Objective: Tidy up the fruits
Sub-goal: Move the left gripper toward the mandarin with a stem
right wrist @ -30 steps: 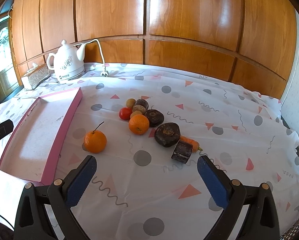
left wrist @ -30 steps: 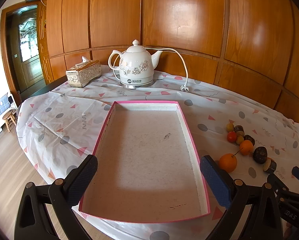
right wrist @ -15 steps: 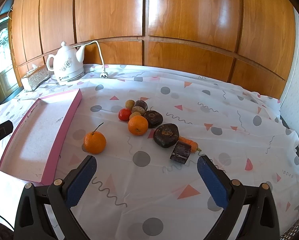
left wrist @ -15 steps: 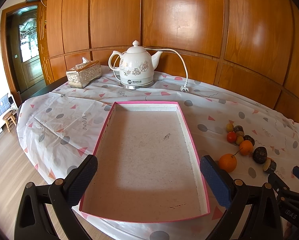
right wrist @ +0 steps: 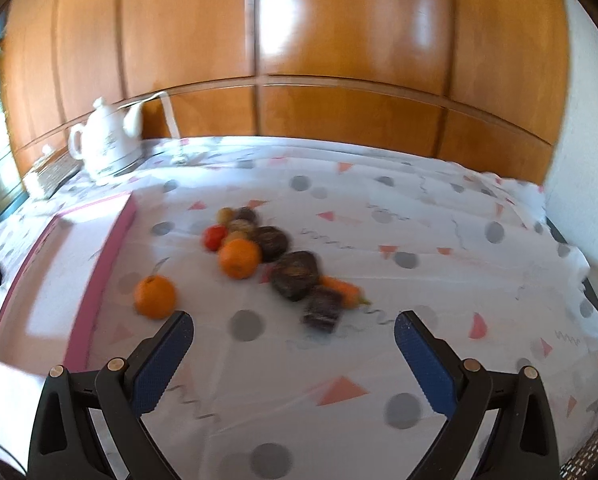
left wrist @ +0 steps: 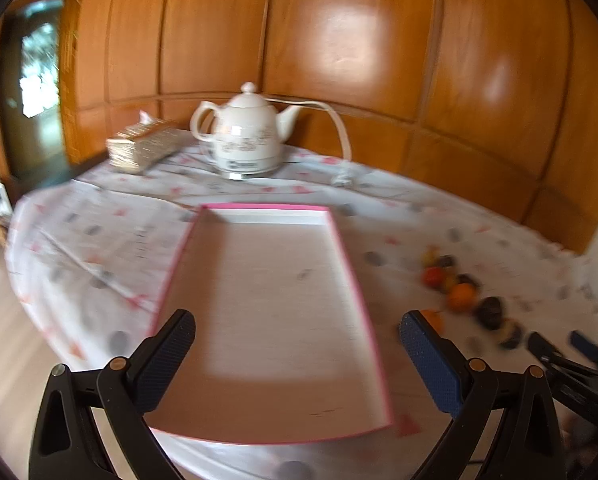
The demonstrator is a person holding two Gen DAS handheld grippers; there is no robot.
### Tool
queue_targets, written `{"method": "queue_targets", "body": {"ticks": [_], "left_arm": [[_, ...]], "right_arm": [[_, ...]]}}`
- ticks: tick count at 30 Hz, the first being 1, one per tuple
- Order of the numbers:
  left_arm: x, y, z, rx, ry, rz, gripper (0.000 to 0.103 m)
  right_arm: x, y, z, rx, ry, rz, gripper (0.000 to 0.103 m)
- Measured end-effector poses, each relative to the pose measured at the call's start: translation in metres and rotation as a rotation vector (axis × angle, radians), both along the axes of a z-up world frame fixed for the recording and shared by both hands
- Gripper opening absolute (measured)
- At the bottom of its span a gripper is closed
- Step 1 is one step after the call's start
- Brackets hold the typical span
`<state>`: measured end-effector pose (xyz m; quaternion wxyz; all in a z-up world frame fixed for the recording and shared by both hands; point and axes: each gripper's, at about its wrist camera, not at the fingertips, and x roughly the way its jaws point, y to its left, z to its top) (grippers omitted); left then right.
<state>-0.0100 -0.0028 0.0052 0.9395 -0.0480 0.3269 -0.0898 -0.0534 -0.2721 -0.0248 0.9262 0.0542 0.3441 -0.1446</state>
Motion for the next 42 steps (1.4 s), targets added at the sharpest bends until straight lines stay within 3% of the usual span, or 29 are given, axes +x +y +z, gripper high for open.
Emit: {"method": "queue_targets", "body": {"ticks": [13, 26, 36, 42], "left_arm": [[0.004, -0.021, -0.008, -0.016, 0.053, -0.123, 0.103], [0.010, -0.022, -0.014, 0.013, 0.081, -0.107, 0.103], [0.019, -0.043, -0.012, 0.063, 0.080, -0.195, 0.100], [0.026, -0.063, -0.016, 0.107, 0.107, -0.284, 0.092]], "right_arm": [[-0.017, -0.099, -0.027, 0.068, 0.050, -0.289, 0.102], [-0.042, -0.172, -0.055, 0.092, 0.119, -0.529, 0.102], [-0.042, -0.187, -0.075, 0.094, 0.144, -0.572, 0.102], [-0.044, -0.186, -0.077, 0.102, 0.138, -0.572, 0.102]]}}
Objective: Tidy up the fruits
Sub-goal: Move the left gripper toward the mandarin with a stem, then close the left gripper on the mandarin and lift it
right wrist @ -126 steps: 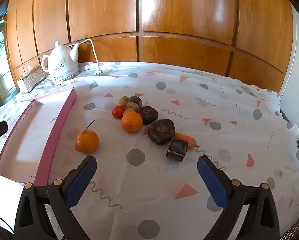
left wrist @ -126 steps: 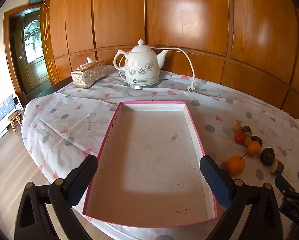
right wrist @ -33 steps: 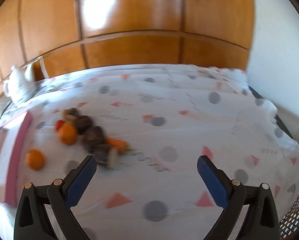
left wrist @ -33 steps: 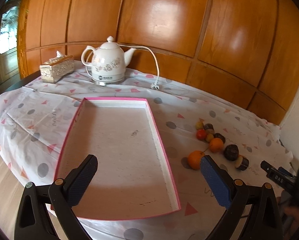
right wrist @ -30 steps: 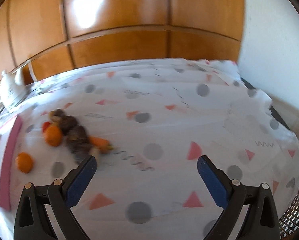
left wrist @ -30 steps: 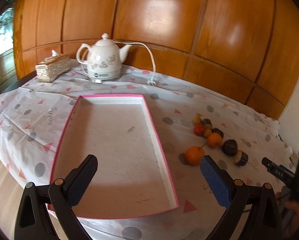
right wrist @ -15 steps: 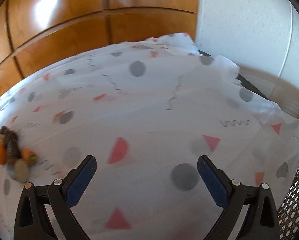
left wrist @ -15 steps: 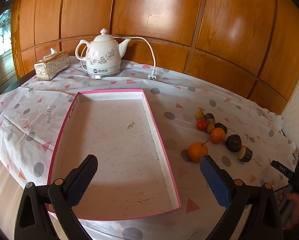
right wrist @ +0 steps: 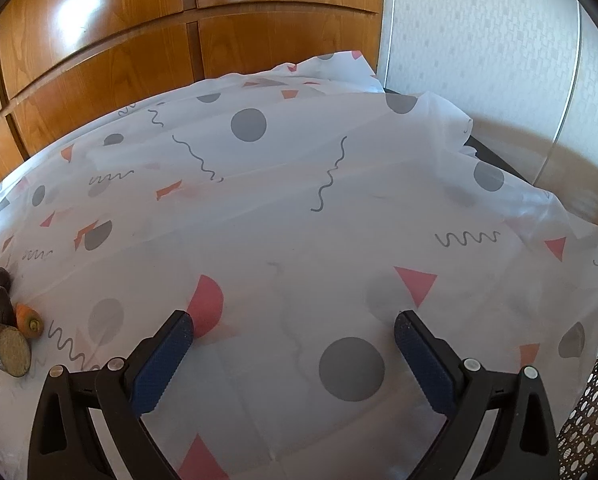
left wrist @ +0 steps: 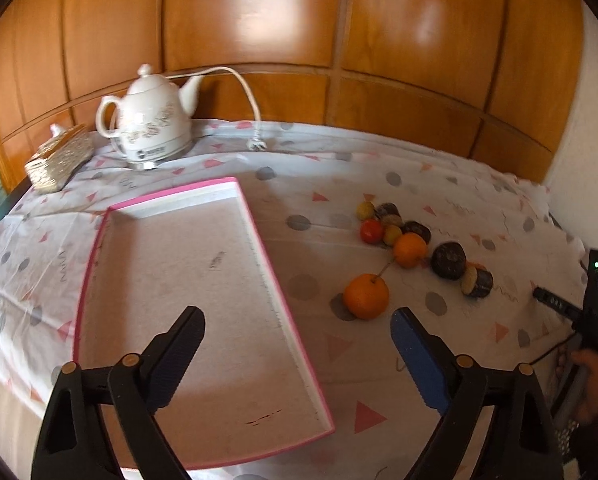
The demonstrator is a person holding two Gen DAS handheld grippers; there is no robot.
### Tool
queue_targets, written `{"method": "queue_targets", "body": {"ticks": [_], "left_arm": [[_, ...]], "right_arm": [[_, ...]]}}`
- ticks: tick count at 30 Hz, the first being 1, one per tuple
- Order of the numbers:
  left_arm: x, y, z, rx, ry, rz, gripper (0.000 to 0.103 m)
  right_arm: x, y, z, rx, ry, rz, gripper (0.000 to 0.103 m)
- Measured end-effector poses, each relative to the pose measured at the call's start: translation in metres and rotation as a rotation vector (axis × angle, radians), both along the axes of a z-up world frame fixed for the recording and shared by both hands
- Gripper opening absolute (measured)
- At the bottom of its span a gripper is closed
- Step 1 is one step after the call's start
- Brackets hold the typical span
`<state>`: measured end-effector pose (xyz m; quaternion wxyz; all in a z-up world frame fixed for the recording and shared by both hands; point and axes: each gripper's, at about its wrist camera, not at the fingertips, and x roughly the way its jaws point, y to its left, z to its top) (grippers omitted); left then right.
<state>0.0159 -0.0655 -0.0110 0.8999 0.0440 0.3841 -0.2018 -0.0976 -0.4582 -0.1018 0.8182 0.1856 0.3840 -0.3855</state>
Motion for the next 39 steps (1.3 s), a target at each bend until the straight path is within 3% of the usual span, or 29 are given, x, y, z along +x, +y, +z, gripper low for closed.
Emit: {"method": "queue_targets", "body": {"ticks": [11, 21, 22, 24, 25, 32, 34, 39], "left_arm": [[0.022, -0.041, -0.012, 0.052, 0.076, -0.172, 0.067], [0.045, -0.082, -0.040, 0.193, 0.111, -0.265, 0.067], [0.048, -0.086, -0.044, 0.209, 0.115, -0.267, 0.064], [0.053, -0.091, -0.051, 0.218, 0.141, -0.273, 0.050], [0.056, -0.092, -0.055, 0.211, 0.164, -0.278, 0.042], [0.056, -0.090, -0.060, 0.162, 0.164, -0.245, 0.040], [0.058, -0.084, -0.058, 0.122, 0.176, -0.228, 0.040], [0.069, -0.045, -0.028, -0.063, 0.166, -0.120, 0.040]], "right_arm": [[-0.001, -0.003, -0.001, 0.011, -0.026, -0.008, 0.102], [0.000, -0.004, -0.001, 0.009, -0.031, -0.013, 0.102], [-0.001, -0.004, -0.001, 0.011, -0.034, -0.016, 0.102], [-0.002, -0.004, -0.001, 0.015, -0.052, -0.022, 0.102], [-0.004, -0.005, 0.000, 0.018, -0.065, -0.027, 0.102], [0.000, -0.004, -0.001, 0.004, -0.034, -0.046, 0.102], [0.000, -0.005, -0.002, 0.003, -0.032, -0.047, 0.102], [0.000, -0.004, -0.002, 0.000, -0.029, -0.047, 0.103]]}}
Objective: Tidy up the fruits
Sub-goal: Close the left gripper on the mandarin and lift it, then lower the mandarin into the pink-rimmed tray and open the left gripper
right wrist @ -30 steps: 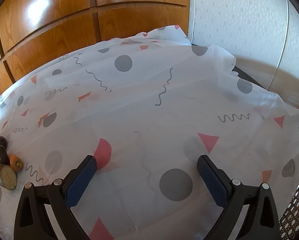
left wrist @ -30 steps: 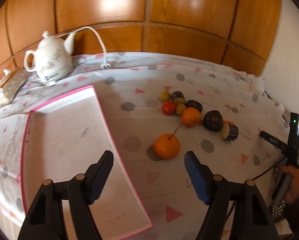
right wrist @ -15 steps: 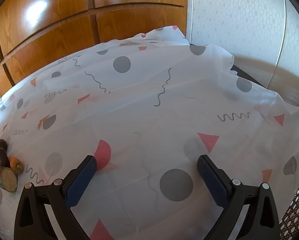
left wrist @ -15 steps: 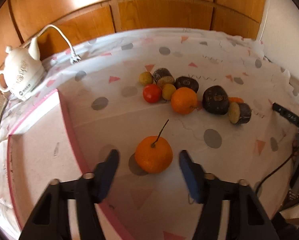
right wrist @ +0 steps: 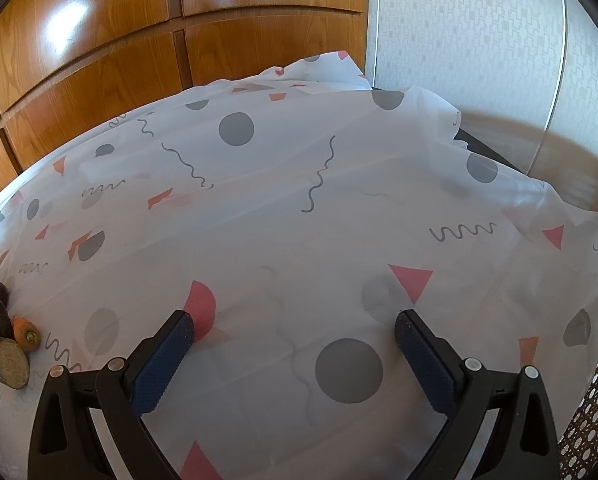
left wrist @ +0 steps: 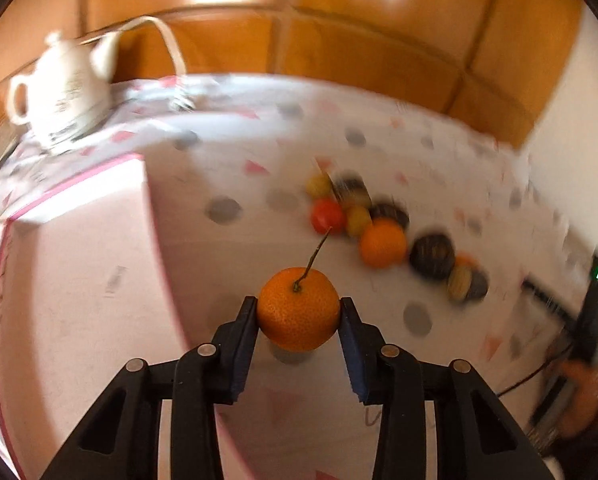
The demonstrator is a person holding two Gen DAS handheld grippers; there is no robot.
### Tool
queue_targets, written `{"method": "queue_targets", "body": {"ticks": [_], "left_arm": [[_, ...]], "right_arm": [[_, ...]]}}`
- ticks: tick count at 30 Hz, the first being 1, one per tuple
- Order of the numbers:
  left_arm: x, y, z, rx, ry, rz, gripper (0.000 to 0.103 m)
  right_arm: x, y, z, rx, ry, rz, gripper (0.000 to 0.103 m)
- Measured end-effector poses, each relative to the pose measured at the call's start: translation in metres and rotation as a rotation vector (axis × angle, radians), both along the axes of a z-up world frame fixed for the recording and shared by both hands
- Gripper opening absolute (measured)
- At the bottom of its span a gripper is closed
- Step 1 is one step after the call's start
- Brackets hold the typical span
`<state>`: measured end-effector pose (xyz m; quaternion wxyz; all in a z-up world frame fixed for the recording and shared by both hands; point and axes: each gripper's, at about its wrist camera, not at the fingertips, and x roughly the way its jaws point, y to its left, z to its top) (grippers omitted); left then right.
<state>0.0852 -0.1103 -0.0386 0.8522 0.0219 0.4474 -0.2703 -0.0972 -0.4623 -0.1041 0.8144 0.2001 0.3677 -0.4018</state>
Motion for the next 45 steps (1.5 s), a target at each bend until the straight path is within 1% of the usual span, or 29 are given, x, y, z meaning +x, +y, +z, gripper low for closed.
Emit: {"method": "queue_targets", "body": {"ticks": [3, 4, 6, 11, 13, 16, 18, 19, 22, 24, 27, 28, 29, 31, 33, 35, 39, 41, 45], "left_arm": [[0.008, 0.030, 0.017, -0.050, -0.032, 0.093, 0.040], [0.012, 0.039, 0.021, -0.053, -0.045, 0.126, 0.040], [0.021, 0.056, 0.023, -0.032, -0.061, 0.186, 0.040], [0.044, 0.097, 0.000, 0.031, -0.023, 0.325, 0.040], [0.055, 0.110, -0.013, 0.052, 0.014, 0.372, 0.040], [0.061, 0.127, -0.025, 0.078, 0.039, 0.426, 0.041], [0.060, 0.130, -0.030, 0.090, 0.043, 0.459, 0.041], [0.061, 0.135, -0.031, 0.080, 0.048, 0.475, 0.042], [0.058, 0.136, -0.027, 0.104, 0.013, 0.493, 0.049], [0.055, 0.137, -0.024, 0.104, 0.005, 0.498, 0.053], [0.050, 0.138, -0.017, 0.110, -0.016, 0.528, 0.065], [0.046, 0.140, -0.014, 0.109, -0.026, 0.542, 0.072], [0.046, 0.142, -0.012, 0.102, -0.029, 0.550, 0.075], [0.038, 0.146, -0.007, 0.089, -0.046, 0.557, 0.076], [0.031, 0.146, -0.004, 0.098, -0.063, 0.552, 0.077], [0.020, 0.146, 0.001, 0.102, -0.088, 0.546, 0.085], [-0.001, 0.146, 0.008, 0.094, -0.122, 0.538, 0.089], [-0.008, 0.146, 0.009, 0.081, -0.120, 0.532, 0.091], [-0.021, 0.144, 0.005, 0.060, -0.095, 0.522, 0.092]], "right_arm": [[0.000, 0.000, -0.001, -0.007, 0.002, -0.007, 0.103], [0.000, 0.000, -0.001, -0.007, 0.003, -0.007, 0.103], [0.000, 0.000, -0.001, -0.008, 0.004, -0.007, 0.103], [0.001, 0.001, -0.001, -0.009, 0.006, -0.007, 0.103], [0.001, 0.001, -0.002, -0.010, 0.008, -0.007, 0.103], [0.001, 0.001, -0.002, -0.010, 0.009, -0.007, 0.103], [0.001, 0.001, -0.002, -0.010, 0.009, -0.007, 0.103], [0.001, 0.001, -0.002, -0.010, 0.009, -0.007, 0.103], [0.001, 0.001, -0.002, -0.011, 0.010, -0.007, 0.103], [0.001, 0.001, -0.002, -0.011, 0.011, -0.008, 0.103], [0.001, 0.001, -0.002, -0.011, 0.011, -0.008, 0.103], [0.001, 0.001, -0.002, -0.011, 0.011, -0.008, 0.103], [0.001, 0.001, -0.002, -0.011, 0.011, -0.008, 0.103], [0.001, 0.001, -0.002, -0.011, 0.011, -0.008, 0.103], [0.001, 0.001, -0.002, -0.011, 0.011, -0.008, 0.103], [0.001, 0.001, -0.003, -0.010, 0.014, -0.007, 0.103], [0.001, 0.001, -0.003, -0.008, 0.019, -0.006, 0.103], [0.001, 0.001, -0.003, -0.006, 0.018, -0.005, 0.103], [0.001, 0.001, -0.003, -0.005, 0.020, -0.005, 0.103]]}}
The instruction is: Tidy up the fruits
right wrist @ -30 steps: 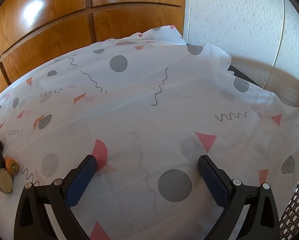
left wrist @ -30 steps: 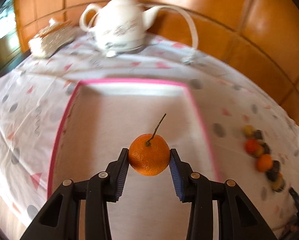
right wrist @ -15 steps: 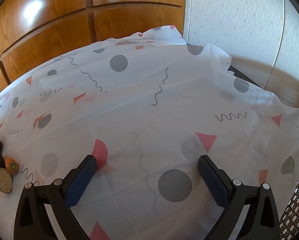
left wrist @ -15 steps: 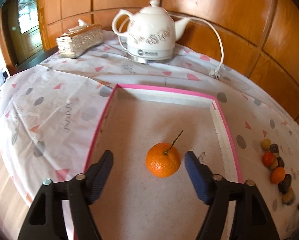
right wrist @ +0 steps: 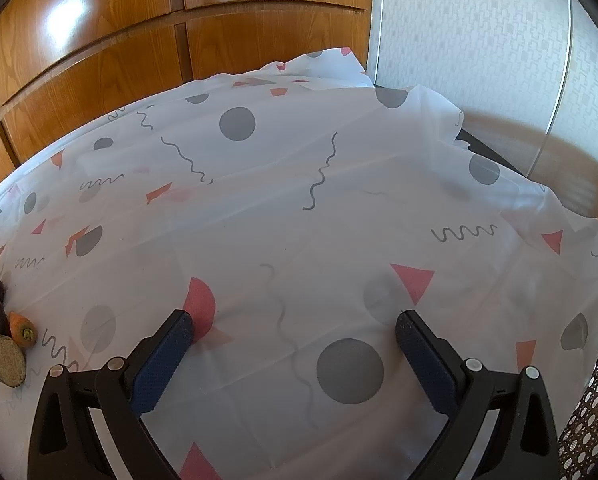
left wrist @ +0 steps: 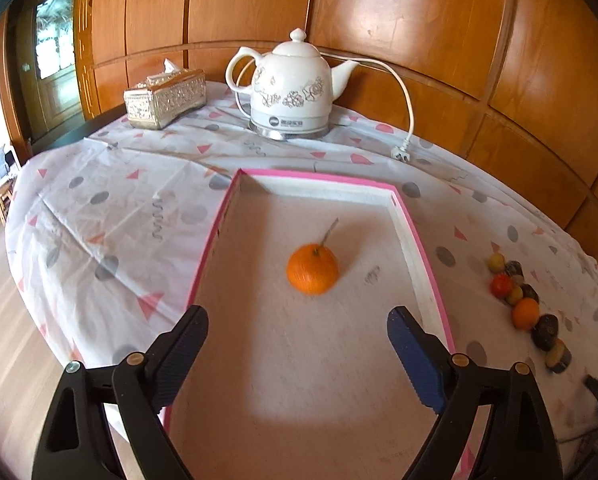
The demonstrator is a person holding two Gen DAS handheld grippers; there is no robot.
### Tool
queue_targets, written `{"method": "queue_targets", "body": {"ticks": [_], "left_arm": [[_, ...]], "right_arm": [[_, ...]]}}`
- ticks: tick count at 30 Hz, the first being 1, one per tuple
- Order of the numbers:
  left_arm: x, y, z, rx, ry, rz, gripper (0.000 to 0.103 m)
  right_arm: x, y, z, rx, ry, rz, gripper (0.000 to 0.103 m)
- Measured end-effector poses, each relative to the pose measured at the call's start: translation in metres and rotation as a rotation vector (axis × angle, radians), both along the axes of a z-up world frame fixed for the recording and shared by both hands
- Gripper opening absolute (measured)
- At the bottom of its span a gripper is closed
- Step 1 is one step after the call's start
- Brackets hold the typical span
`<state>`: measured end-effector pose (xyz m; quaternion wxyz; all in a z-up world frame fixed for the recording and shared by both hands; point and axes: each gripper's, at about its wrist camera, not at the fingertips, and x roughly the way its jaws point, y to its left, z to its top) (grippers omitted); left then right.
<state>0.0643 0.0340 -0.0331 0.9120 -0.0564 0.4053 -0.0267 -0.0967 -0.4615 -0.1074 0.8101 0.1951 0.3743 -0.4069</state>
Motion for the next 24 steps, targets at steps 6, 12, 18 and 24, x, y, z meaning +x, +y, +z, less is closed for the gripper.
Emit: {"method": "queue_targets", "body": {"ticks": [6, 12, 18, 24], "left_arm": [[-0.014, 0.002, 0.001, -0.048, -0.012, -0.010, 0.092], [-0.020, 0.009, 0.005, -0.051, -0.031, 0.015, 0.092], [-0.022, 0.018, -0.001, -0.062, -0.001, 0.052, 0.092], [-0.025, 0.027, -0.001, -0.044, 0.001, 0.108, 0.092]], "right_arm": [[0.002, 0.000, 0.001, -0.001, 0.004, 0.002, 0.103], [0.002, 0.002, 0.005, 0.028, 0.019, 0.032, 0.100], [0.010, 0.021, 0.013, 0.073, -0.003, 0.129, 0.086], [0.030, 0.061, 0.034, 0.158, -0.102, 0.333, 0.083]]}}
